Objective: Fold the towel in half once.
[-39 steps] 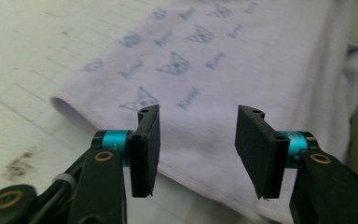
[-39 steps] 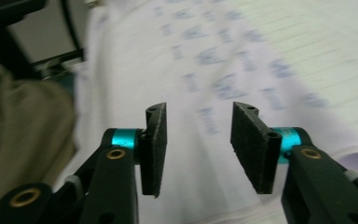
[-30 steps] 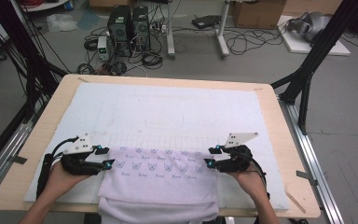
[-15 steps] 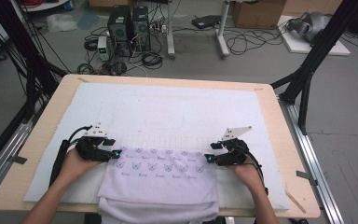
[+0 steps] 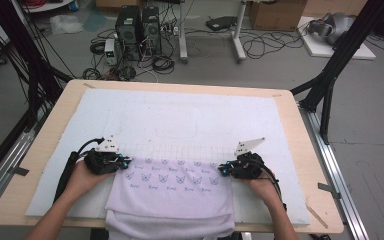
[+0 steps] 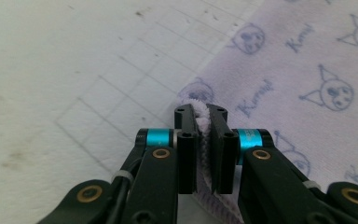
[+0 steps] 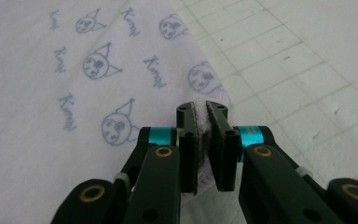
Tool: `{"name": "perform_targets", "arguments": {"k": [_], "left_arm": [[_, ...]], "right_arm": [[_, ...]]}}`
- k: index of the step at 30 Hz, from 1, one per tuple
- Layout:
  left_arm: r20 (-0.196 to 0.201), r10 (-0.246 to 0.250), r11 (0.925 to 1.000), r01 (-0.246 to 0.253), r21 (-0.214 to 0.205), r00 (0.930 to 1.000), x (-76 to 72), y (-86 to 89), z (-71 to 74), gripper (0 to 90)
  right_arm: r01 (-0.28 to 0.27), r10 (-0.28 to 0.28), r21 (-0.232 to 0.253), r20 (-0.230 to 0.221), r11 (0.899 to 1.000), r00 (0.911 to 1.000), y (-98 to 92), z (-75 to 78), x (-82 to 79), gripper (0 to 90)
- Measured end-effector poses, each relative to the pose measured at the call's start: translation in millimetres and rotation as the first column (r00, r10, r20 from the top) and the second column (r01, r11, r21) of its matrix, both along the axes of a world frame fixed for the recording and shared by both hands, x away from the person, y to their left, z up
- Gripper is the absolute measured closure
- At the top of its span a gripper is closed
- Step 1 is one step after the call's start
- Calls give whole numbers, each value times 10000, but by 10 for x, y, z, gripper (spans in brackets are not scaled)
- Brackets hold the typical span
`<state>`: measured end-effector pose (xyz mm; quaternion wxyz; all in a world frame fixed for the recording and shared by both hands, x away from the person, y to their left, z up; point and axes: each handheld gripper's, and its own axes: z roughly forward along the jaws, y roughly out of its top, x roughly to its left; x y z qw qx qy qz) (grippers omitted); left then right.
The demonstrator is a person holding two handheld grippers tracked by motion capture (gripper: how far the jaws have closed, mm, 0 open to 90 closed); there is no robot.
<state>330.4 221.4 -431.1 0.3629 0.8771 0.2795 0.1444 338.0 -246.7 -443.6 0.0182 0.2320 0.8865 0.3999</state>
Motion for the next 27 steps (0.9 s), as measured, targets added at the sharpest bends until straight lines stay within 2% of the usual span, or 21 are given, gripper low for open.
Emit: {"name": "perform_targets", "arguments": {"k": [2,5,7,10,11,12,13,14,15,16,17,18,19,20,21,22,23,24,25,26,27], "left_arm": [[308,330,9993,-325,-163,9990,27,12,34,845],[383,756,9961,-737,-485,9964,140,31,107,850],[456,1078,9920,-1044,-717,9931,243,31,173,850],[670,1387,9881,-1336,-761,9881,424,10,296,852],[747,1495,9865,-1437,-780,9859,492,1,343,852],[747,1495,9865,-1437,-780,9859,492,1,343,853],[837,1605,9856,-1552,-672,9835,642,-22,457,853],[837,1605,9856,-1552,-672,9835,642,-22,457,854],[993,1737,9832,-1668,-744,9798,783,-58,601,854],[993,1737,9832,-1668,-744,9798,783,-58,601,854],[1078,1795,9822,-1720,-755,9778,853,-77,681,854],[1127,1833,9816,-1755,-758,9766,899,-88,748,854],[1287,1899,9802,-1803,-823,9733,967,-108,859,854],[1532,2001,9778,-1873,-940,9677,1069,-114,1045,854],[1532,2001,9778,-1873,-940,9677,1069,-114,1045,854],[1814,2199,9730,-2020,-1119,9585,1155,-104,1212,854],[1926,2275,9711,-2079,-1168,9545,1195,-93,1279,854],[1939,2344,9694,-2139,-1209,9526,1235,-85,1326,854],[1939,2344,9694,-2139,-1209,9526,1235,-85,1326,851],[2013,2418,9677,-2206,-1220,9492,1264,-82,1348,840],[2095,2731,9607,-2551,-1093,9389,1302,-85,1316,792]], "right_arm": [[-1,3,-103,176,9999,9998,4,31,21,853],[108,-98,-257,382,9996,9992,14,129,99,854],[337,-333,-65,590,9994,9977,2,219,204,854],[704,-688,-213,702,9973,9952,-22,351,389,855],[816,-795,-212,876,9964,9930,-33,401,448,855],[911,-897,-114,937,9958,9916,-45,453,508,856],[1035,-1022,-75,1050,9946,9892,-57,506,565,856],[1035,-1022,-75,1050,9946,9892,-57,506,565,856],[1282,-1265,-65,1218,9917,9845,-81,620,687,856],[1282,-1265,-65,1218,9917,9845,-81,620,687,856],[1534,-1510,-76,1348,9881,9793,-100,746,817,857],[1598,-1567,-100,1457,9871,9768,-106,799,865,857],[1598,-1567,-100,1457,9871,9768,-106,799,865,857],[1788,-1741,-143,1644,9838,9709,-114,980,1003,858],[1836,-1784,-126,1784,9829,9676,-119,1071,1063,858],[1861,-1814,-66,1912,9825,9646,-122,1170,1115,858],[1910,-1865,-18,2078,9816,9602,-120,1271,1161,858],[1942,-1914,84,2149,9809,9577,-115,1361,1212,857],[1942,-1914,84,2149,9809,9577,-115,1361,1212,857],[2119,-2067,-1,2192,9773,9535,-81,1467,1306,822],[2251,-2197,23,2282,9743,9485,-62,1472,1346,756]]}}
